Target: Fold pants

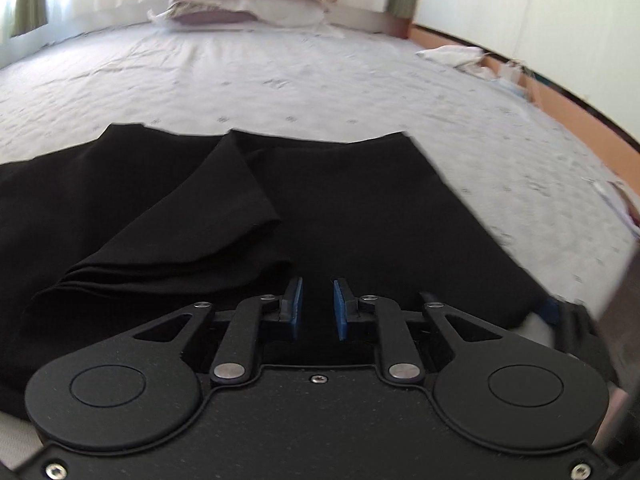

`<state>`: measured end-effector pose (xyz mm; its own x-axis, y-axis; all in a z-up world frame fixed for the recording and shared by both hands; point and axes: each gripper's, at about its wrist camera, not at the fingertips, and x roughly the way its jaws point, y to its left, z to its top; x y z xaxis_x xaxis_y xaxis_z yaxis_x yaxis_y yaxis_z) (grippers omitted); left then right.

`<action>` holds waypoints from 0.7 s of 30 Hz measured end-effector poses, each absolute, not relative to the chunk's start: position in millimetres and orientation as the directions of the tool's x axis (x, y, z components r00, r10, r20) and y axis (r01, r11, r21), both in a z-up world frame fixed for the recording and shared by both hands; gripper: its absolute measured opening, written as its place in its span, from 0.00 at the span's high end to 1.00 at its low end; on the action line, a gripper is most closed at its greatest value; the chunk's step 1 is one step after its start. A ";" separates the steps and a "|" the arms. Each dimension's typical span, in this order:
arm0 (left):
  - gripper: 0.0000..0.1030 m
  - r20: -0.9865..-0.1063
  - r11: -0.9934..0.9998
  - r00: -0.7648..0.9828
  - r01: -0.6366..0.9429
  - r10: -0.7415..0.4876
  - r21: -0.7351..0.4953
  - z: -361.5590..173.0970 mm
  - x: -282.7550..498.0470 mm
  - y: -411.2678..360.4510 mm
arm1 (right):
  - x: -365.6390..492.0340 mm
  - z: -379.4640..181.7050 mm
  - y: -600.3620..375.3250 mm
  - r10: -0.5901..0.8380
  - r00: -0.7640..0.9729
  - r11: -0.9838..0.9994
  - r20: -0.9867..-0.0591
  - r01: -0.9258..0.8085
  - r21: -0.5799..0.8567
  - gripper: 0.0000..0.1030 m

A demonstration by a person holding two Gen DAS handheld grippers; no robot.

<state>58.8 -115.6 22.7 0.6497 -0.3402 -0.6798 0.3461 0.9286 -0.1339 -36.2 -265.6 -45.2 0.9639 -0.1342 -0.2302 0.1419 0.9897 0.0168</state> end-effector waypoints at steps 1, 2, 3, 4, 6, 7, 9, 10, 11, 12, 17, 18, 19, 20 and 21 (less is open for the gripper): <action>0.90 -0.675 0.934 0.660 0.331 -0.330 -0.133 22.4 67.0 -112.0 | -36.5 -45.3 -265.7 -0.133 0.964 0.990 -0.229 0.141 0.016 0.00; 0.92 -0.674 0.941 0.669 0.314 -0.312 -0.124 24.3 73.2 -109.2 | -36.8 -45.5 -265.6 -0.132 0.965 0.990 -0.226 0.140 0.016 0.00; 0.91 -0.670 0.953 0.689 0.286 -0.275 -0.097 26.0 82.2 -103.8 | -37.2 -45.8 -266.1 -0.132 0.965 0.990 -0.225 0.140 0.017 0.00; 0.89 -0.664 0.963 0.710 0.261 -0.234 -0.061 28.4 87.3 -99.9 | -37.9 -46.4 -265.9 -0.132 0.966 0.990 -0.223 0.140 0.018 0.00; 0.87 -0.643 0.980 0.752 0.197 -0.143 0.012 33.2 100.8 -86.1 | -38.3 -47.1 -266.1 -0.133 0.966 0.990 -0.221 0.140 0.019 0.00; 0.87 -0.634 0.985 0.765 0.168 -0.110 0.032 34.9 106.8 -78.6 | -38.4 -47.1 -266.2 -0.132 0.966 0.990 -0.221 0.140 0.019 0.00; 0.87 -0.613 0.993 0.789 0.094 -0.030 0.072 39.8 122.1 -58.9 | -38.5 -47.2 -266.2 -0.132 0.966 0.990 -0.223 0.140 0.020 0.00; 0.87 -0.601 0.995 0.799 0.046 0.018 0.092 42.4 130.5 -49.4 | -38.8 -46.9 -266.2 -0.131 0.966 0.990 -0.223 0.139 0.020 0.00; 0.87 -0.592 0.994 0.803 -0.004 0.068 0.109 44.8 136.8 -39.5 | -38.9 -47.1 -266.1 -0.131 0.966 0.990 -0.223 0.139 0.020 0.00; 0.87 -0.584 0.991 0.803 -0.053 0.113 0.120 48.4 142.3 -28.8 | -38.9 -47.0 -266.2 -0.131 0.966 0.990 -0.223 0.139 0.020 0.00; 0.85 -0.552 0.989 0.821 -0.119 0.146 0.085 63.5 140.4 0.2 | -38.8 -47.2 -266.1 -0.131 0.966 0.990 -0.223 0.139 0.020 0.00; 0.84 -0.551 0.994 0.827 -0.080 0.109 0.076 65.4 135.4 -1.1 | -38.8 -47.2 -266.1 -0.132 0.966 0.990 -0.223 0.140 0.020 0.00; 0.84 -0.552 0.997 0.832 -0.031 0.065 0.070 65.7 127.6 -5.5 | -38.9 -47.4 -266.1 -0.132 0.966 0.990 -0.222 0.140 0.020 0.00; 0.84 -0.553 0.998 0.833 0.016 0.022 0.063 65.2 122.0 -10.9 | -38.8 -47.3 -266.2 -0.132 0.966 0.990 -0.223 0.139 0.020 0.00; 0.84 -0.558 0.996 0.829 0.075 -0.032 0.054 63.5 109.3 -21.9 | -38.9 -47.4 -266.2 -0.132 0.966 0.990 -0.223 0.140 0.019 0.00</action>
<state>109.3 -21.9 63.5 0.8295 -0.0321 -0.5576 0.0748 0.9957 0.0539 -38.9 -266.2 -47.4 0.9659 -0.1318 -0.2227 0.1395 0.9900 0.0194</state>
